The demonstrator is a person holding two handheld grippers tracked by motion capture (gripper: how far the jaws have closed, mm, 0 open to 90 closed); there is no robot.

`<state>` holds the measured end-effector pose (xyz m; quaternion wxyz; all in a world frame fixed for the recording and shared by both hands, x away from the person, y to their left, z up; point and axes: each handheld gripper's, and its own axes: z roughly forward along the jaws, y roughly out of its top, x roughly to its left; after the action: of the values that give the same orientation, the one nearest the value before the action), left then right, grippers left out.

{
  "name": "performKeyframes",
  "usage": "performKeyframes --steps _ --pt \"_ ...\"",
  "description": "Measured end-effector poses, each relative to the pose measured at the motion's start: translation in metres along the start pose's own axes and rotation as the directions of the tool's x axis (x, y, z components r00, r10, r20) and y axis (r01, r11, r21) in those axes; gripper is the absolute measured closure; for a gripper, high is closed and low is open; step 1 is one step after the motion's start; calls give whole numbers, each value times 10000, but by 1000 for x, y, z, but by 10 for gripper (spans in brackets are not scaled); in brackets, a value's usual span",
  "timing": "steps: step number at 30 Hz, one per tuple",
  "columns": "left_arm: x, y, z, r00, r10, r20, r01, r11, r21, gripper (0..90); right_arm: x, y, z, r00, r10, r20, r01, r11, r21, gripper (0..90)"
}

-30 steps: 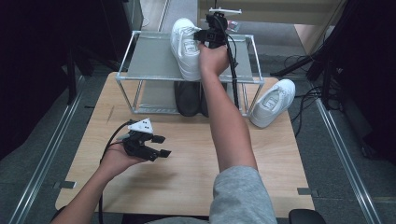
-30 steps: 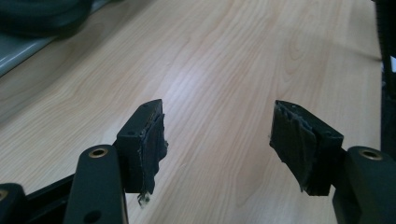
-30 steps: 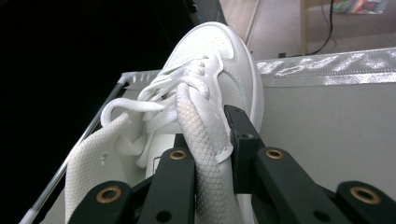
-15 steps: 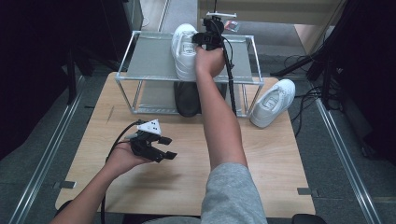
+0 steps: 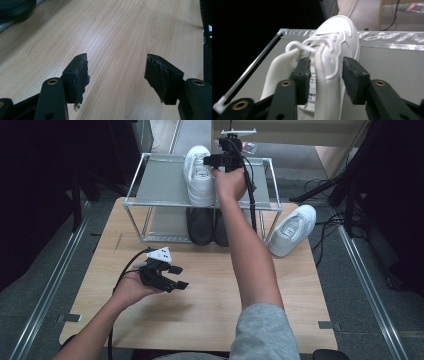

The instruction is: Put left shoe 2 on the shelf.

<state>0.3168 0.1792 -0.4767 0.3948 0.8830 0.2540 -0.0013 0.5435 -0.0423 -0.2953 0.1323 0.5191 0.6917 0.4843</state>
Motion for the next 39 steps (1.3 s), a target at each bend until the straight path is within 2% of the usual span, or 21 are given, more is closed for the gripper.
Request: performKeyframes --steps 2,5,8,11,12,14,18,21,25,30,34,39 --pt "0 0 0 10000 4 -9 -4 10000 16 358 -1 0 -4 9999 -100 -101 101 9999 24 583" --pt "1 0 -1 10000 -87 -24 87 9999 -92 358 -5 1 -23 9987 -413 -295 402 9985 -373 584" --pt "3 0 -3 9998 -221 -8 221 9997 -73 359 -6 0 -31 9977 -564 -379 549 9977 -400 583" --pt "7 -1 -6 9993 -362 -30 362 9992 -187 360 -9 -5 -47 9934 -1032 -495 1019 9944 -275 590" --pt "9 -2 -7 9984 -559 -68 557 9981 -257 359 -10 -6 -49 9922 -1134 -518 1122 9934 -251 598" --pt "11 -2 -7 9972 -744 -58 742 9969 -268 360 -13 -10 -56 9913 -1082 -753 1070 9941 -201 598" --pt "9 -2 -4 9983 -582 -54 581 9983 -72 360 -17 -19 -68 9858 -1366 -980 1367 9906 -58 601" --pt "10 -2 -4 9978 -666 -48 666 9977 -103 359 -19 -26 -76 9835 -1530 -960 1538 9881 7 587" --pt "12 -3 -6 9966 -829 -32 828 9963 -214 372 -23 -34 -86 9800 -1661 -1093 1672 9859 16 586" --pt "14 -3 -8 9963 -850 -96 848 9962 -204 372 -25 -48 -95 9699 -2033 -1341 2065 9784 97 568" --pt "16 -3 -10 9962 -852 -173 848 9961 -224 372 -25 -60 -98 9662 -2121 -1462 2201 9746 406 559" --pt "18 -5 -12 9953 -926 -277 919 9954 -267 373 -27 -78 -103 9563 -2164 -1965 2262 9737 284 552"
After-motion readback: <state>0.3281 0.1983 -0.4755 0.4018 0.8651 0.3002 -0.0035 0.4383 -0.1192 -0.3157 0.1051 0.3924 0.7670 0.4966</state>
